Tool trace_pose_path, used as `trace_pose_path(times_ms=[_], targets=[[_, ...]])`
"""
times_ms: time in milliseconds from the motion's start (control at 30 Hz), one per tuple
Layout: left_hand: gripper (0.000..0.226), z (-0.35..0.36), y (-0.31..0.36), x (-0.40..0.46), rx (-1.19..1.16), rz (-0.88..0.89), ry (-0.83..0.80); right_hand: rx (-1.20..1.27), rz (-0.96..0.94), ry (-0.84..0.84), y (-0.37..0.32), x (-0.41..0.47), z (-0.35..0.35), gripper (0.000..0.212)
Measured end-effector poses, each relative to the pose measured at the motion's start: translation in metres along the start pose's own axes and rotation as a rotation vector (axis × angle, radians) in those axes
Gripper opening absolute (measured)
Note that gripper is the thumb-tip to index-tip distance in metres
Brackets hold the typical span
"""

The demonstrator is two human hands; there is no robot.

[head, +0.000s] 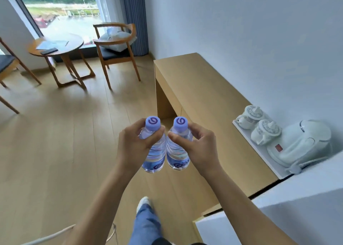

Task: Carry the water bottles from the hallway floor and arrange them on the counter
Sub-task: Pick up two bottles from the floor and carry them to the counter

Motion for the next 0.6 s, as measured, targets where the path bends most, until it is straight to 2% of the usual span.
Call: trace_pose_path(times_ms=[300,600], targets=[[0.010,0.025,-0.008,0.192,-0.019,0.049,-0.240,-0.059,0.013,0.201,0.055,0.139,0.027,0.026],[0.012,0.072,-0.017,0.327,-0.083,0.045,-0.454,-0.074,0.083,0.382,0.101,0.234,0.025,0.012]])
Point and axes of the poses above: each hand's wrist, its own x-axis towards the middle knuckle, its own z-axis out of the palm, y = z × x, the point moved 4 cm from there along x, towards the middle knuckle, and after that the axes turned 12 degrees about -z, right-handed, at the moved point
